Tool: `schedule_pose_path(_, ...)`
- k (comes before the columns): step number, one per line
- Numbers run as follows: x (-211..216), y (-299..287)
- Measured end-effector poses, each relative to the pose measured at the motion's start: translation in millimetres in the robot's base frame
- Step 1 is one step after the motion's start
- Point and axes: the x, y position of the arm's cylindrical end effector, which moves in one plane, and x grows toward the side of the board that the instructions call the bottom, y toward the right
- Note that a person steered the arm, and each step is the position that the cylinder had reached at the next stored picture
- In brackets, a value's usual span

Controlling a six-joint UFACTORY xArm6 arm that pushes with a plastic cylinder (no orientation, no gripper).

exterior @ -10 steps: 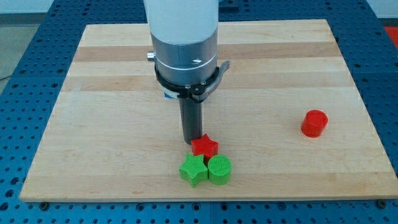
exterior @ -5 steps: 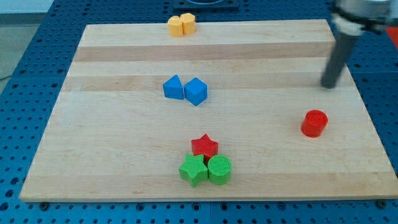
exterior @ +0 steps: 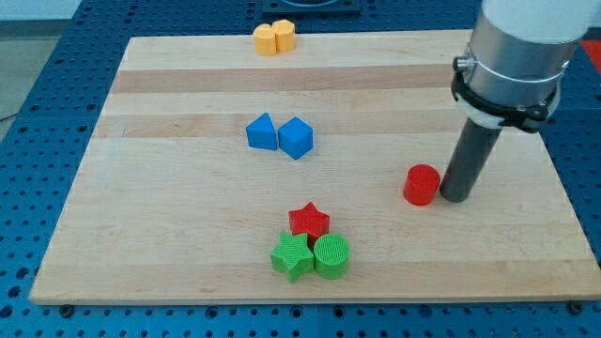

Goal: Move the red circle to the group of blocks

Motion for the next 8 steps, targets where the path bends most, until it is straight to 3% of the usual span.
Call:
schedule_pose_path(1,-21.3,-8.3)
schedule_pose_path(3,40.7,-102.1)
schedule_pose_path(5,34.4,-79.4)
schedule_pose_path(8,40.4,-95.0)
